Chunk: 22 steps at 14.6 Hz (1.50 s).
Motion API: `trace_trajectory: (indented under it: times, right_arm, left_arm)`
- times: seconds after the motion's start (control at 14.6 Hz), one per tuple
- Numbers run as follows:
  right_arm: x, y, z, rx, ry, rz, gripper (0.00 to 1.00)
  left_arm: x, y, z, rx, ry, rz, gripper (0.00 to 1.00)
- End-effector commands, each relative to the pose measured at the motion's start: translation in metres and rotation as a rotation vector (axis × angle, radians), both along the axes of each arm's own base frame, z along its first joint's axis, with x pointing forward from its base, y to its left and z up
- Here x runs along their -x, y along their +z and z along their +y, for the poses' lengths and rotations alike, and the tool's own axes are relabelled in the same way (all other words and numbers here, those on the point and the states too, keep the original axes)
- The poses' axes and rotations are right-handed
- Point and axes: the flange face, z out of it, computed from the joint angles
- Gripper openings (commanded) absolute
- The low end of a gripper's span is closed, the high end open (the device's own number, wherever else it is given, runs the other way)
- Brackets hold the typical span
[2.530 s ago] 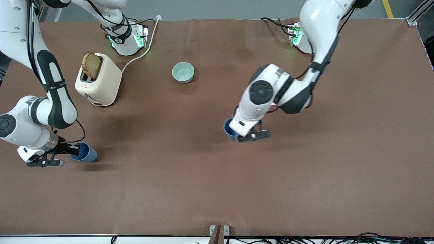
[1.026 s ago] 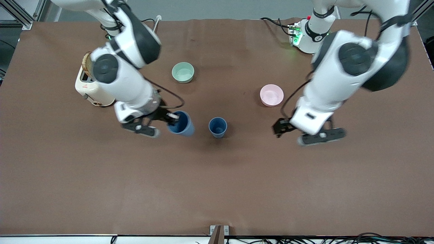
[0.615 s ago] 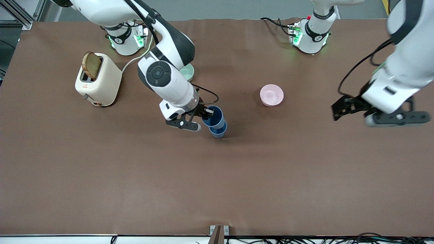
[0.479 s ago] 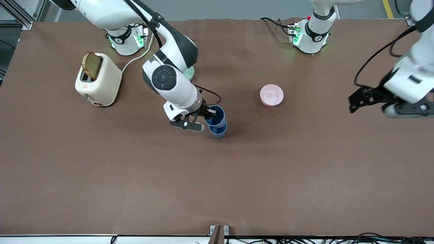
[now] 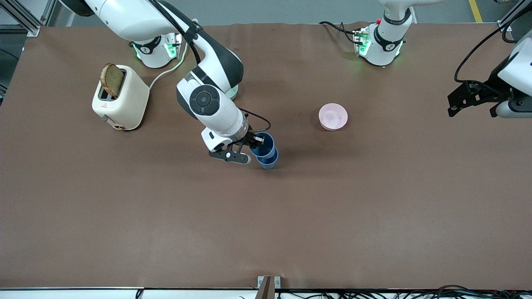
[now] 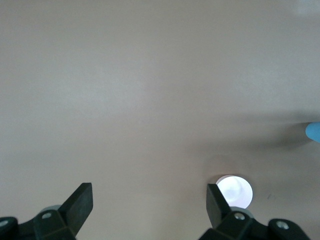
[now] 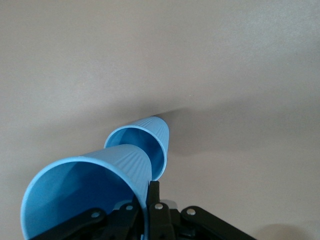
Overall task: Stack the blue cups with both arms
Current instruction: 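Lower the right gripper's cup into the other cup while the left gripper withdraws, then open the right gripper and lift it away from the stacked cups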
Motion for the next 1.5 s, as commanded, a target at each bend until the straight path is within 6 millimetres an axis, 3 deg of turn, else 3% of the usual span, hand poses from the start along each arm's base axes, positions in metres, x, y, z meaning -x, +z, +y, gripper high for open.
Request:
trace_trajectory:
  times: [0.0, 0.21, 0.55, 0.75, 0.82, 0.89, 0.96, 1.09, 1.16, 1.3, 1.44]
  right_arm:
    - [-0.003, -0.001, 0.001, 0.014, -0.002, -0.01, 0.04]
    - [-0.004, -0.013, 0.003, 0.015, 0.0, -0.001, 0.05]
    - [-0.007, -0.02, 0.003, 0.005, -0.007, -0.006, 0.08]
    - [-0.007, -0.027, 0.005, 0.001, -0.008, 0.001, 0.19]
    - [-0.006, -0.028, 0.006, 0.0, -0.007, 0.004, 0.37]
    - [-0.006, -0.028, 0.006, 0.001, -0.006, 0.003, 0.77]
    - [-0.006, -0.026, 0.005, 0.0, -0.007, 0.002, 1.0]
    - [-0.015, -0.003, -0.005, -0.008, -0.023, -0.03, 1.0]
    - [-0.021, 0.025, -0.016, -0.014, -0.039, -0.069, 1.0]
    - [-0.043, 0.071, -0.064, -0.01, -0.1, -0.125, 1.0]
    - [-0.056, 0.122, -0.134, 0.051, -0.1, -0.146, 1.0]
  left_arm:
    - [0.036, -0.006, -0.01, 0.0, -0.002, -0.002, 1.0]
    - [0.053, -0.013, -0.009, 0.005, 0.004, 0.007, 1.0]
    - [0.054, -0.013, -0.005, 0.02, 0.058, 0.031, 1.0]
    - [0.05, -0.018, -0.006, 0.04, 0.059, 0.044, 1.0]
    - [0.048, -0.019, -0.006, 0.04, 0.044, 0.046, 1.0]
    - [0.048, -0.019, -0.006, 0.039, 0.042, 0.046, 1.0]
    - [0.048, -0.019, -0.007, 0.039, 0.041, 0.046, 1.0]
    - [0.048, -0.015, -0.008, 0.037, 0.036, 0.036, 1.0]
    - [0.049, -0.015, -0.008, 0.035, 0.031, 0.042, 1.0]
    - [0.05, -0.005, -0.015, 0.037, 0.025, 0.028, 1.0]
    - [0.049, -0.007, -0.016, 0.035, 0.019, 0.032, 1.0]
